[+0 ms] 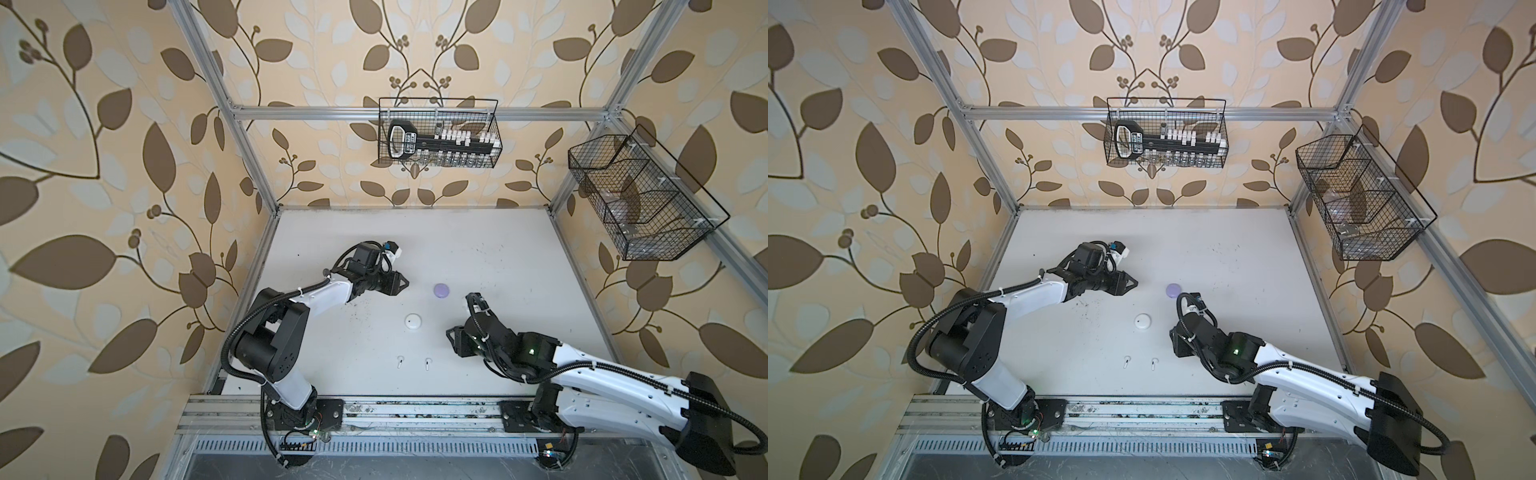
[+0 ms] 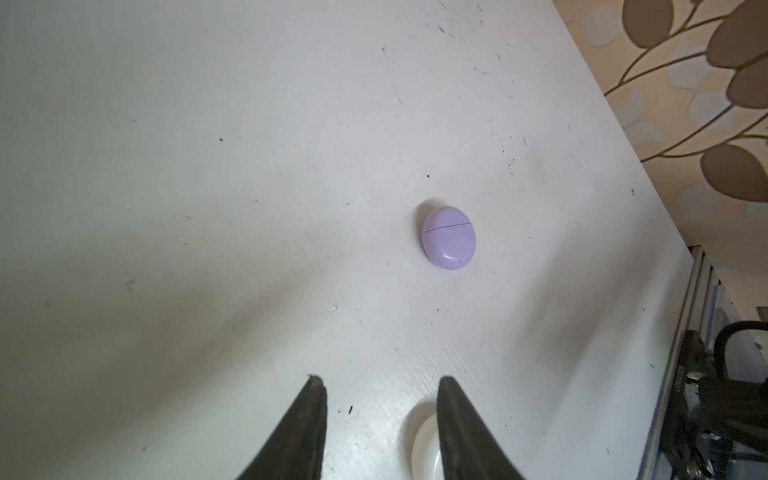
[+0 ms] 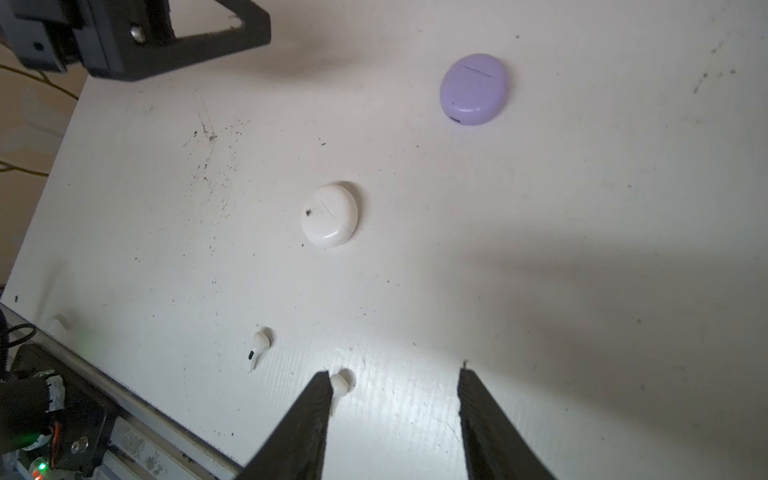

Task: Insert wireless bluetooth earbuds into charging case
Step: Pick up the charging case from the center of the table.

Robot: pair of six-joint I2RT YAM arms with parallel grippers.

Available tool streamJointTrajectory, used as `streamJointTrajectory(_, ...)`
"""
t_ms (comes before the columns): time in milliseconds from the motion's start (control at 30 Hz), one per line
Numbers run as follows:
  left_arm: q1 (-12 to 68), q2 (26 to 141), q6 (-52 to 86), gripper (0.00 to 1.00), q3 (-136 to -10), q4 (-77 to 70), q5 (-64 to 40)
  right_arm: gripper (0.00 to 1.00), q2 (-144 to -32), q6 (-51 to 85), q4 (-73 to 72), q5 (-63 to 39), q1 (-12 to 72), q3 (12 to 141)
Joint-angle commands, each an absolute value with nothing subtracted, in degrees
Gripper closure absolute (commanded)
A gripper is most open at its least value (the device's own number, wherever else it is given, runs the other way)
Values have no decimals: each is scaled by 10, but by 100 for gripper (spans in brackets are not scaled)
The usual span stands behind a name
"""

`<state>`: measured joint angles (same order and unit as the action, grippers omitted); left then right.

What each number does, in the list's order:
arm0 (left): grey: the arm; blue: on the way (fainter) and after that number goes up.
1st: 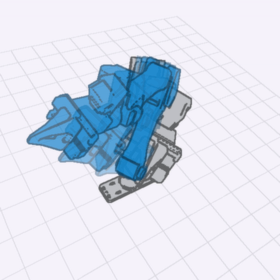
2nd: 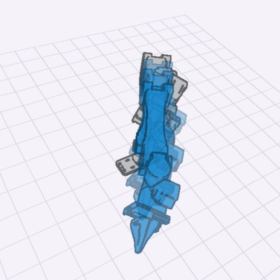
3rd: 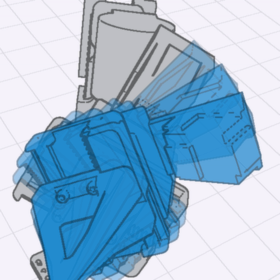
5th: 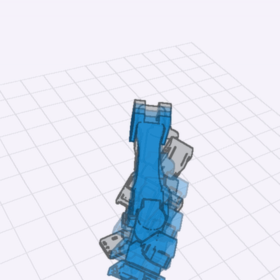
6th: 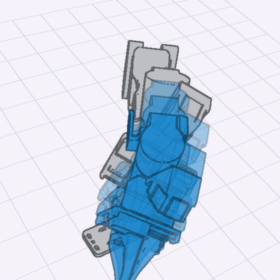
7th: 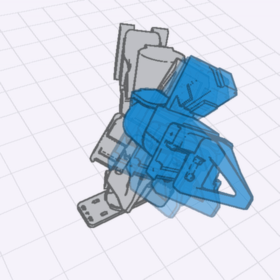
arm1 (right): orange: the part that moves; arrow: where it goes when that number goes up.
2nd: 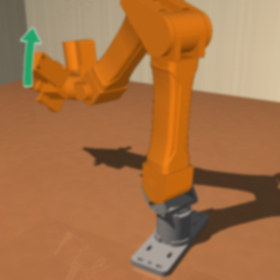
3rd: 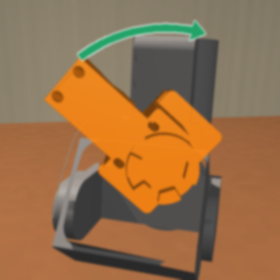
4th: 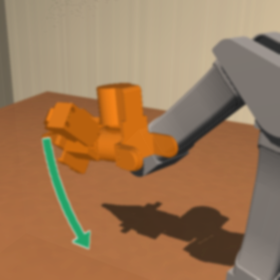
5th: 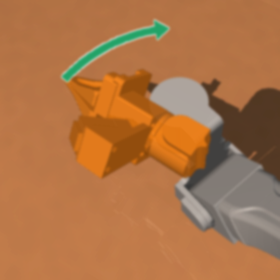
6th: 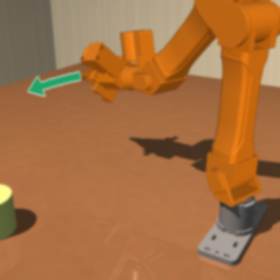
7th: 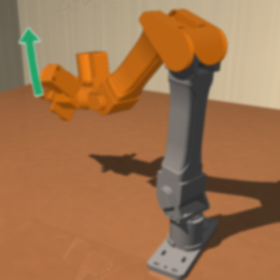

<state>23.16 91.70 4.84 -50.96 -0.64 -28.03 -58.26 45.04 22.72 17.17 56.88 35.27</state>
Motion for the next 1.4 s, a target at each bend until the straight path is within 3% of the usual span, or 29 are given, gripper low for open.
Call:
streamJointTrajectory(0,205,881,16,54,-454,-57,-329,48,-637,384,215,183,576,397)
streamJointTrajectory(567,191,762,-107,52,-277,-178,-477,40,-898,176,219,163,590,577)
streamJointTrajectory(900,169,786,-48,52,-269,-237,-478,40,-984,124,178,130,575,592)
streamJointTrajectory(1367,69,883,105,51,-298,-341,-536,43,-1029,102,151,111,548,597)
